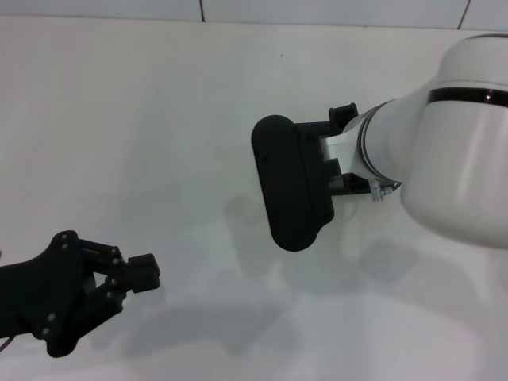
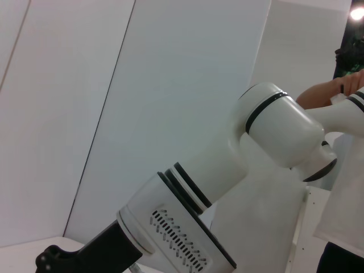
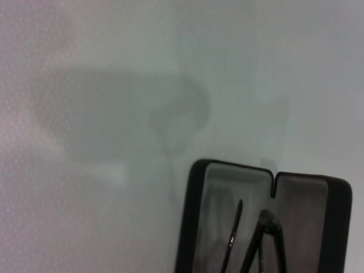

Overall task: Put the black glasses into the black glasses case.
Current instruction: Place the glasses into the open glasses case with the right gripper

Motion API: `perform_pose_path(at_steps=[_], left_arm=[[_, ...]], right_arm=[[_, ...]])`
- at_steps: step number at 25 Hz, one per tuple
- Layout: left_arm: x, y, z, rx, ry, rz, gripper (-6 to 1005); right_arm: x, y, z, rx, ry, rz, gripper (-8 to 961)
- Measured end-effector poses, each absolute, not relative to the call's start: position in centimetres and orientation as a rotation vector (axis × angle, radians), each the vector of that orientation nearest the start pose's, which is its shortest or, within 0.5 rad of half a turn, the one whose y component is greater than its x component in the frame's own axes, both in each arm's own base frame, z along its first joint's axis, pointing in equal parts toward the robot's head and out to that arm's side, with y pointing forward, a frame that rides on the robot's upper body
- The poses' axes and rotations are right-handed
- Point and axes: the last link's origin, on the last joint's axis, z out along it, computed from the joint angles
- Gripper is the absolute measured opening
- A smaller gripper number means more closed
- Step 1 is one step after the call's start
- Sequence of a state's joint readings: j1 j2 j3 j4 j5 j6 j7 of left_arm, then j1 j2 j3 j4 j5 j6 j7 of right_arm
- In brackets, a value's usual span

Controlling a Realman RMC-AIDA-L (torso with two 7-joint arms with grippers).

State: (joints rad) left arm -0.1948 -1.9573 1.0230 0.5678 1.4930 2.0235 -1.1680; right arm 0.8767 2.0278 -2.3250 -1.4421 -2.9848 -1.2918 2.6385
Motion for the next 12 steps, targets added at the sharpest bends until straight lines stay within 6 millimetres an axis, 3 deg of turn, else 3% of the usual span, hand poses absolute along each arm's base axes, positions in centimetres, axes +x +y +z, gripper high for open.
perform_pose_path(at_steps=[12], left_arm=[[-28.85, 20.19, 3.91, -2.758, -0.474, -1.311, 59]], right_arm=[[7.71, 33.08, -10.17, -2.362, -0.647, -0.967, 83]])
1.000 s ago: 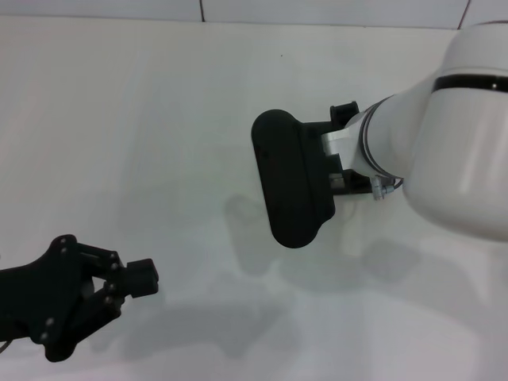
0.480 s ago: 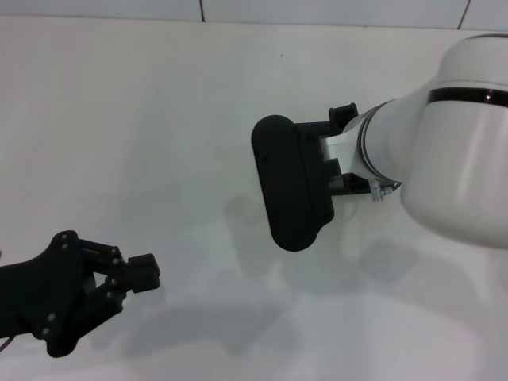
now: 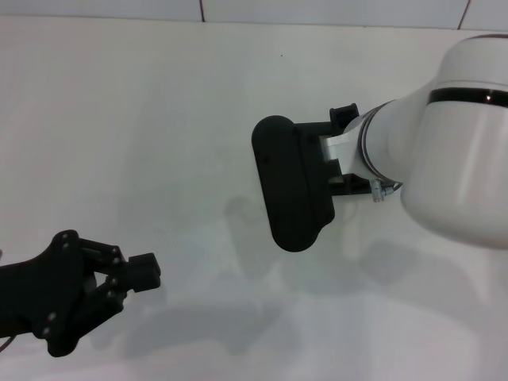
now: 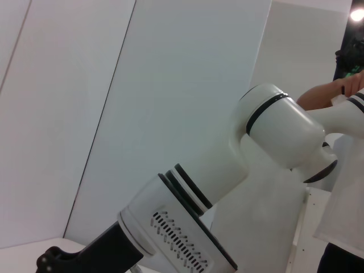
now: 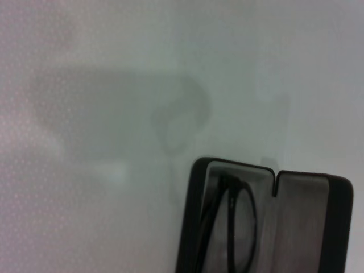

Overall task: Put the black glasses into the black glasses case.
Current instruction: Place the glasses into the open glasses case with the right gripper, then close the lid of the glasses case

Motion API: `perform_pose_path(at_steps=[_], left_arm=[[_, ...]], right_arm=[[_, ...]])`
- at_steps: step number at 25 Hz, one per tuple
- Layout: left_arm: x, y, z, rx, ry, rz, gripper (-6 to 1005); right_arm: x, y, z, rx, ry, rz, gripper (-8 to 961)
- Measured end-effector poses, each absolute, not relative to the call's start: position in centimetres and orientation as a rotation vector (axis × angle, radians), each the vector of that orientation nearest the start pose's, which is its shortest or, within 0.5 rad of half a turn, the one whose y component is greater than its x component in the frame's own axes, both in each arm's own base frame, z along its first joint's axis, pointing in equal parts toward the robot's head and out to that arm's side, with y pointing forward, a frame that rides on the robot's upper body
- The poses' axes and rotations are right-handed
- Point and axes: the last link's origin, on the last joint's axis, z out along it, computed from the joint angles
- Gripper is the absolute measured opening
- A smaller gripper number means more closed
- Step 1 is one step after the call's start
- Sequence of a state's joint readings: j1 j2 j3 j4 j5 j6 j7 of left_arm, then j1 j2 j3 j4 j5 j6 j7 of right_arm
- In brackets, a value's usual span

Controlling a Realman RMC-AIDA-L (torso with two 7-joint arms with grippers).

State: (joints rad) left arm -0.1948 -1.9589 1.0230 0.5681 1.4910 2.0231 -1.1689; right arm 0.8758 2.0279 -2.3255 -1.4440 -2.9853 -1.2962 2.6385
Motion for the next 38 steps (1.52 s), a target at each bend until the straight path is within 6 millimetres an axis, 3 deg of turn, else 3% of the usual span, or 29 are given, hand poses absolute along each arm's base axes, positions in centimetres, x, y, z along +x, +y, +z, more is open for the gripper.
perform_pose_path(at_steps=[8, 14, 16, 17, 18, 21, 26, 31, 38], left_arm=[[-28.8, 20.4, 4.1, -2.741, -0.463, -1.314, 60], [-28.5, 21.8, 4.9, -2.622, -0.441, -1.358, 60], [-28.2, 22.5, 5.2, -2.582, -0.437, -1.38, 60], [-28.0, 22.7, 5.3, -2.577, -0.436, -1.386, 60], [-27.8, 23.1, 5.4, -2.579, -0.436, -1.394, 60], [-26.9, 24.3, 5.6, -2.583, -0.433, -1.414, 60], [-25.1, 27.4, 5.9, -2.588, -0.427, -1.421, 60], [-22.8, 30.9, 5.7, -2.653, -0.443, -1.313, 61], [-18.8, 34.5, 4.1, -2.738, -0.437, -1.168, 74]], right_arm=[[7.3, 32.1, -9.7, -2.39, -0.585, -0.925, 100], [6.7, 29.4, -8.4, -2.507, -0.431, -0.771, 103], [6.4, 29.0, -6.9, -2.547, -0.311, -0.645, 104], [6.0, 29.0, -5.1, -2.592, -0.176, -0.529, 105], [6.0, 29.0, -5.1, -2.592, -0.176, -0.529, 105], [6.2, 29.3, -0.6, -2.675, 0.072, -0.311, 107], [9.5, 29.1, 4.4, -2.676, 0.334, -0.104, 110], [13.2, 28.4, 7.3, -2.621, 0.493, -0.069, 113], [15.1, 26.7, 12.5, -2.629, 0.584, 0.199, 117]])
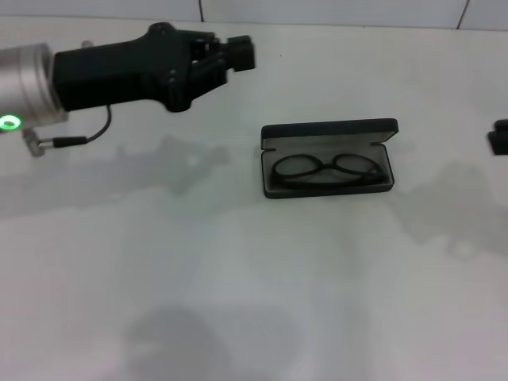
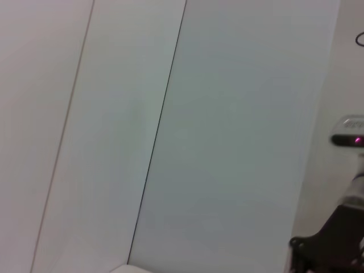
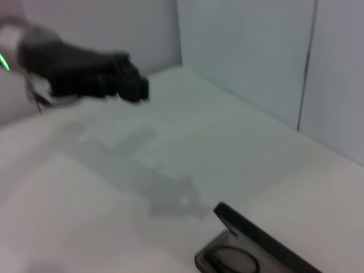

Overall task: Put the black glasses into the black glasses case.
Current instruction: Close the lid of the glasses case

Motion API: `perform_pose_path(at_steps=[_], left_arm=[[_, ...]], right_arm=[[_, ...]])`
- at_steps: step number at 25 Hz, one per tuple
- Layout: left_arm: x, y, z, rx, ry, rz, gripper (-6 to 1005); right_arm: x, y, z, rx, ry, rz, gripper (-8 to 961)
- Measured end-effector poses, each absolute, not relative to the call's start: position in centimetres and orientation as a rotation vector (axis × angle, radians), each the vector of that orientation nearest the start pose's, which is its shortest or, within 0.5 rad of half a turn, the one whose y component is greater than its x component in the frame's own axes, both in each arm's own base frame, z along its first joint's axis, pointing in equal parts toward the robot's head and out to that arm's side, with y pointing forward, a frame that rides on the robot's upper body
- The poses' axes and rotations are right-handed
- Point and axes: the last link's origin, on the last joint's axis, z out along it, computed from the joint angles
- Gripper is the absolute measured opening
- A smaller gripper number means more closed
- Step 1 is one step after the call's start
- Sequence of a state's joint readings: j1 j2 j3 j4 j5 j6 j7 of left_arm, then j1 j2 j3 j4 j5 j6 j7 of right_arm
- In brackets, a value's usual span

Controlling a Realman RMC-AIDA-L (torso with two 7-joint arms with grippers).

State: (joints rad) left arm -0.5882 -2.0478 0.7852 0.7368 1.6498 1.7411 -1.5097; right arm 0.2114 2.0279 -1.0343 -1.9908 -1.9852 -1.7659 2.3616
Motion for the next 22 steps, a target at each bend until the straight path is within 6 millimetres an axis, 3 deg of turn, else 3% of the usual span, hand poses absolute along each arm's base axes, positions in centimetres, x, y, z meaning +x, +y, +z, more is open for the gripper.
perform_pose_path(at_steps=[3, 7, 12, 15, 19, 21, 22], left_arm=[[-18.0, 35.2, 3.7, -2.75, -0.463, -1.137, 85], [-17.2, 35.9, 2.6, -2.747, -0.482, -1.099, 101], [-15.4, 36.9, 0.6, -2.811, -0.487, -0.939, 113], [-14.6, 37.4, -0.7, -2.834, -0.495, -0.836, 130], [-14.7, 37.7, -1.8, -2.838, -0.489, -0.753, 161], [-14.6, 37.9, -2.8, -2.844, -0.478, -0.706, 302], [-14.5, 38.0, -3.1, -2.846, -0.471, -0.689, 300]], right_arm=[[15.9, 26.1, 14.4, -2.611, 0.61, 0.277, 119], [18.3, 25.2, 18.6, -2.514, 0.64, 0.385, 121], [20.9, 21.9, 21.9, -2.444, 0.584, 0.613, 124], [22.1, 20.5, 22.1, -2.427, 0.568, 0.693, 126], [23.3, 20.7, 20.4, -2.493, 0.62, 0.737, 128], [24.2, 21.0, 19.2, -2.541, 0.631, 0.774, 202], [24.8, 21.3, 18.3, -2.569, 0.638, 0.796, 239]])
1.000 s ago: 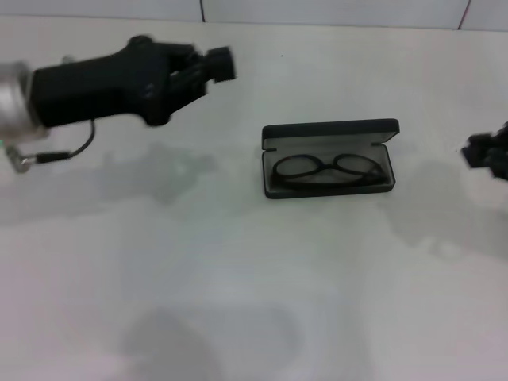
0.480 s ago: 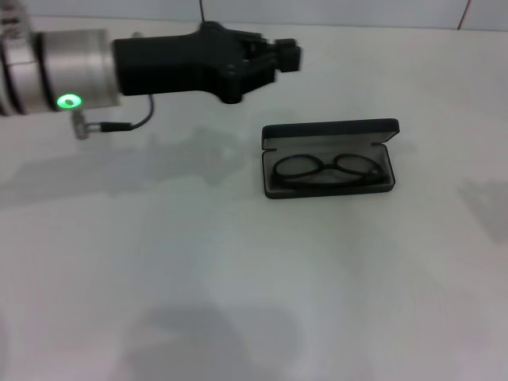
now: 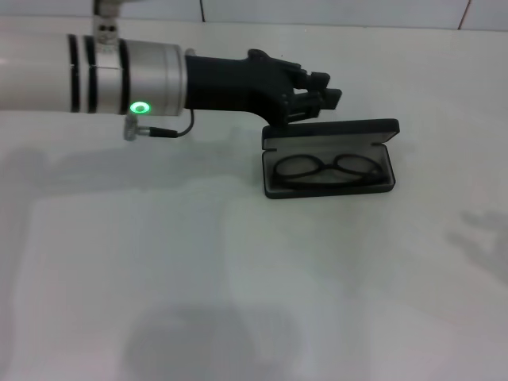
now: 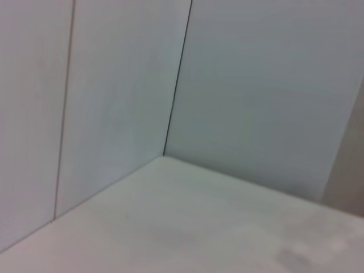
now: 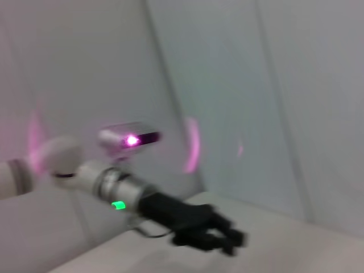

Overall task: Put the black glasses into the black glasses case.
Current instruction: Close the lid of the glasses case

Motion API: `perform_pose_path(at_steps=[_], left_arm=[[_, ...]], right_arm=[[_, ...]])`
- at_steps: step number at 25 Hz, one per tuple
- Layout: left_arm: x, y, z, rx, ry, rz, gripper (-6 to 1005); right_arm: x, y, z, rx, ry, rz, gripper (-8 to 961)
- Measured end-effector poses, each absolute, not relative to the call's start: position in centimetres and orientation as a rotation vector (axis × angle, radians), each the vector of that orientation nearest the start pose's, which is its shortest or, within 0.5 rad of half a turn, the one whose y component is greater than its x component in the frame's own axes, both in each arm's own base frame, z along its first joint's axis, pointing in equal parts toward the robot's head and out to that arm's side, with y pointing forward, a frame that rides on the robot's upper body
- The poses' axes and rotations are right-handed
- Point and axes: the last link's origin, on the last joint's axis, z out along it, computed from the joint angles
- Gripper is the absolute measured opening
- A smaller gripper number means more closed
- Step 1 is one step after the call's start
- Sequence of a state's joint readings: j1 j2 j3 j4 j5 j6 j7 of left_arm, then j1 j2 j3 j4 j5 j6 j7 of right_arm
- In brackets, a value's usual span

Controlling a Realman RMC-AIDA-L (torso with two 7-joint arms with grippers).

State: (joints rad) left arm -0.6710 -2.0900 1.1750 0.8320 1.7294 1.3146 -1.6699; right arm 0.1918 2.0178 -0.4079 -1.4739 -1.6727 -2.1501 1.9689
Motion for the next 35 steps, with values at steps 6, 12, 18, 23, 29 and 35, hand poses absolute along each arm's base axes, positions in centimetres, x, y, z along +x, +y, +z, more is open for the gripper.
perform_pose_path(at_steps=[6, 12, 18, 23, 29, 35], left_arm=[[-14.2, 38.2, -4.5, -2.856, -0.439, -0.611, 289], [-13.5, 38.6, -5.6, -2.84, -0.406, -0.565, 289], [-14.0, 39.1, -6.6, -2.814, -0.425, -0.518, 288], [-13.9, 39.2, -7.3, -2.827, -0.413, -0.497, 288], [-13.8, 39.4, -7.9, -2.82, -0.402, -0.472, 288], [-13.5, 39.3, -9.0, -2.795, -0.386, -0.508, 288]], right_arm=[[27.0, 24.0, 12.9, -2.737, 0.664, 0.876, 344], [28.4, 25.7, 9.3, -2.785, 0.703, 0.856, 352], [28.3, 26.6, 6.3, -2.835, 0.706, 0.859, 353], [27.1, 27.8, 3.7, -2.884, 0.656, 0.919, 353], [25.9, 28.7, 1.7, -2.935, 0.631, 0.944, 353], [25.7, 28.7, 1.0, -2.962, 0.631, 0.918, 353]])
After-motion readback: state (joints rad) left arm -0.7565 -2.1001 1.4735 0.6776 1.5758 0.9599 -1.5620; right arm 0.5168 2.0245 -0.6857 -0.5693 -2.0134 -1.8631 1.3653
